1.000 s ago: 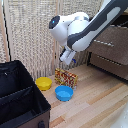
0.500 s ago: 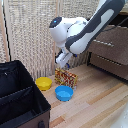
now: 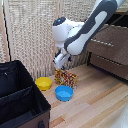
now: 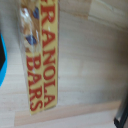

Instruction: Locate and clasp the grip of the topmost drawer. Steadily and circumspectly yank the drawer open. Discover and seize the nutrition bar using your clamp. Deposit the nutrition bar in the accessible drawer. Unclench the nutrition bar.

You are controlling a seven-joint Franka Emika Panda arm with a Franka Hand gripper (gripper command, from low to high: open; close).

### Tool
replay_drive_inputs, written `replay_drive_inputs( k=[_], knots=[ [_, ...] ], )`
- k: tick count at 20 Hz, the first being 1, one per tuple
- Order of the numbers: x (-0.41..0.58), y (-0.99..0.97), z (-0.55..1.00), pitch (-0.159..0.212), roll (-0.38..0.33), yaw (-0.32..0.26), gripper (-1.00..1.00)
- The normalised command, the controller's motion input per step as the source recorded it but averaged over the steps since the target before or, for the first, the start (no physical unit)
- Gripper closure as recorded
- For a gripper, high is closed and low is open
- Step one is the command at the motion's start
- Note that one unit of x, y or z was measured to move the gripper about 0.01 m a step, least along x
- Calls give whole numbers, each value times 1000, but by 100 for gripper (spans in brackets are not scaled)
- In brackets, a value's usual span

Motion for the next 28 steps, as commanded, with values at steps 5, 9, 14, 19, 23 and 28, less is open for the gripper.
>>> replay_drive_inputs(
  k=[5,9,14,19,23,28],
  knots=[
    [381,0,46,99,252,-5,-100],
    [281,0,104,96,182,-69,-100],
    [261,0,124,35,90,-184,-100],
    [265,0,49,0,8,-208,-100],
    [321,-64,0,0,1,-170,-100],
    [409,-209,-127,44,28,-85,-100]
  ],
)
